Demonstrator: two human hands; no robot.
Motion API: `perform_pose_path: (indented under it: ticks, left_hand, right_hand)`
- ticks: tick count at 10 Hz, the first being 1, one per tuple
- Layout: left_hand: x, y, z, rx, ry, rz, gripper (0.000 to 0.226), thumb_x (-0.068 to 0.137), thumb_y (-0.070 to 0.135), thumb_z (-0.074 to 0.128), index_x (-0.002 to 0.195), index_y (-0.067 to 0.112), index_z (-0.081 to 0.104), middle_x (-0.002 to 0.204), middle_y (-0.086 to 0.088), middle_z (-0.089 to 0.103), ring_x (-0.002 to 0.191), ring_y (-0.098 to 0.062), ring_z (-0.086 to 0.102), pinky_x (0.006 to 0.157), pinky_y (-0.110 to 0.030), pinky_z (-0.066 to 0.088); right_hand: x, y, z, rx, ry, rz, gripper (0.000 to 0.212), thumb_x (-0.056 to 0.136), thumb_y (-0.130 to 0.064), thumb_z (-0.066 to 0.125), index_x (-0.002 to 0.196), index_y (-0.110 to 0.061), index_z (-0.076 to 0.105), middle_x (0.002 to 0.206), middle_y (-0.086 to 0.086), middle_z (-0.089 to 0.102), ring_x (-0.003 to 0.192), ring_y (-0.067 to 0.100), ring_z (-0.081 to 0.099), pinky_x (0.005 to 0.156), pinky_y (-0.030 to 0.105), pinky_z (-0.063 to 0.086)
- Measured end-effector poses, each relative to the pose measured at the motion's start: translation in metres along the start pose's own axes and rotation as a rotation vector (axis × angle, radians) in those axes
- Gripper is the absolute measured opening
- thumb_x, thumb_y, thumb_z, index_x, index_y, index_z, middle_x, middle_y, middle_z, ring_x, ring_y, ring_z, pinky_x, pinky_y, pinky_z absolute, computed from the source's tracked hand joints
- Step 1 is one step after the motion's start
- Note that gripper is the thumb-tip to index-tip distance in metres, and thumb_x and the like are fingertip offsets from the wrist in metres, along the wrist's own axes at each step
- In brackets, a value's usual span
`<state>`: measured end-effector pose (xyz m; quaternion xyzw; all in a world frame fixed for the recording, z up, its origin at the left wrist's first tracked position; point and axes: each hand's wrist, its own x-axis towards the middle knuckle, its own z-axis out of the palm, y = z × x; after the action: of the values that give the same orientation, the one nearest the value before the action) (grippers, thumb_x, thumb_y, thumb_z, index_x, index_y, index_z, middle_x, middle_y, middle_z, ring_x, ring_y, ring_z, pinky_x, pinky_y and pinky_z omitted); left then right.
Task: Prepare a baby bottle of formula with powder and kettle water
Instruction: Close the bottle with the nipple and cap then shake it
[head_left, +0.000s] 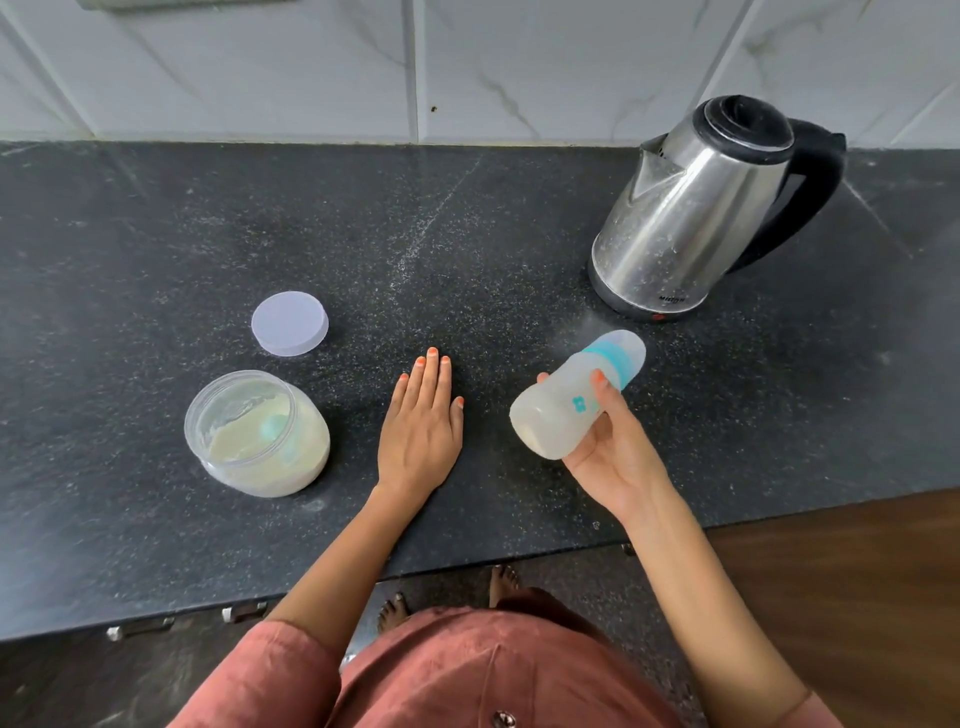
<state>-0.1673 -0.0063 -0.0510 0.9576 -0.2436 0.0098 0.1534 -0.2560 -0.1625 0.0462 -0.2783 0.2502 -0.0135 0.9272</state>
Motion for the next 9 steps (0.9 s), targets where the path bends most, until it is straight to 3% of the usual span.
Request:
perform_pose_path:
  ticks: [1,2,3,5,6,7,8,9]
  left_hand:
    - [-0.001,0.001,0.001,0.003,0.0,0.003,0.052,0.101,0.028,0.025,0.147,0.007,0.013,0.156,-0.01,0.012,0.145,-0.022,0.01,0.115,-0.03,-0.003]
    - [-0.001,0.001,0.001,-0.001,-0.001,0.003,0.052,0.101,0.028,0.025,0.147,0.007,0.013,0.156,-0.01,0.012,0.145,-0.022,0.009,0.115,-0.03,-0.003]
    - [0.0,0.001,0.001,0.002,0.0,0.003,0.052,0.101,0.028,0.025,0.147,0.007,0.014,0.156,-0.01,0.012,0.145,-0.022,0.01,0.115,-0.03,-0.001]
    - [0.0,0.002,0.0,-0.015,-0.009,-0.005,0.052,0.101,0.027,0.027,0.147,0.007,0.015,0.156,-0.01,0.012,0.145,-0.022,0.01,0.116,-0.031,0.001]
    - [0.001,0.003,-0.001,-0.014,-0.007,0.002,0.052,0.101,0.028,0.025,0.147,0.007,0.014,0.156,-0.01,0.011,0.145,-0.021,0.009,0.116,-0.03,-0.001]
    - [0.0,0.001,0.0,-0.009,-0.006,-0.006,0.052,0.101,0.028,0.024,0.147,0.008,0.013,0.156,-0.009,0.011,0.145,-0.021,0.008,0.116,-0.03,-0.001]
    - [-0.003,-0.001,0.001,0.002,-0.013,-0.012,0.052,0.101,0.029,0.023,0.147,0.008,0.011,0.157,-0.008,0.009,0.145,-0.02,0.006,0.115,-0.03,-0.003]
    - [0.001,0.0,-0.001,-0.006,-0.009,0.001,0.052,0.101,0.028,0.024,0.147,0.008,0.012,0.157,-0.009,0.01,0.145,-0.021,0.007,0.115,-0.03,-0.003]
  right_hand:
    - [0.0,-0.002,-0.003,0.097,-0.016,0.033,0.06,0.041,-0.027,0.091,0.095,-0.012,0.07,0.1,0.014,0.069,0.09,0.023,0.069,0.068,0.036,0.058]
    - [0.0,0.0,-0.007,0.102,-0.021,0.059,0.055,0.056,-0.029,0.083,0.105,-0.014,0.064,0.102,0.009,0.067,0.092,0.022,0.066,0.075,0.035,0.058]
    - [-0.003,0.002,-0.009,-0.055,0.003,0.016,0.034,0.071,-0.025,0.065,0.105,-0.019,0.063,0.097,0.002,0.071,0.095,0.017,0.066,0.081,0.034,0.056]
    - [-0.011,-0.005,0.001,-0.657,0.001,-0.375,0.031,0.054,-0.014,0.074,0.085,-0.018,0.068,0.082,-0.008,0.074,0.079,0.002,0.067,0.069,0.018,0.053]
    - [-0.006,-0.018,0.002,-0.498,0.061,-0.514,0.036,0.06,-0.021,0.071,0.095,-0.018,0.065,0.088,-0.009,0.074,0.087,0.004,0.066,0.074,0.02,0.053]
    - [-0.005,-0.017,0.0,-0.388,0.086,-0.464,0.034,0.065,-0.025,0.067,0.098,-0.019,0.063,0.091,-0.008,0.073,0.09,0.006,0.067,0.073,0.021,0.054]
    - [-0.015,0.0,-0.007,-0.782,0.014,-0.349,0.031,0.06,-0.014,0.074,0.09,-0.019,0.067,0.082,-0.009,0.074,0.08,0.003,0.067,0.067,0.018,0.053]
    - [-0.013,-0.008,-0.007,-0.656,0.056,-0.378,0.031,0.061,-0.015,0.074,0.09,-0.019,0.066,0.084,-0.009,0.074,0.083,0.004,0.068,0.069,0.018,0.054]
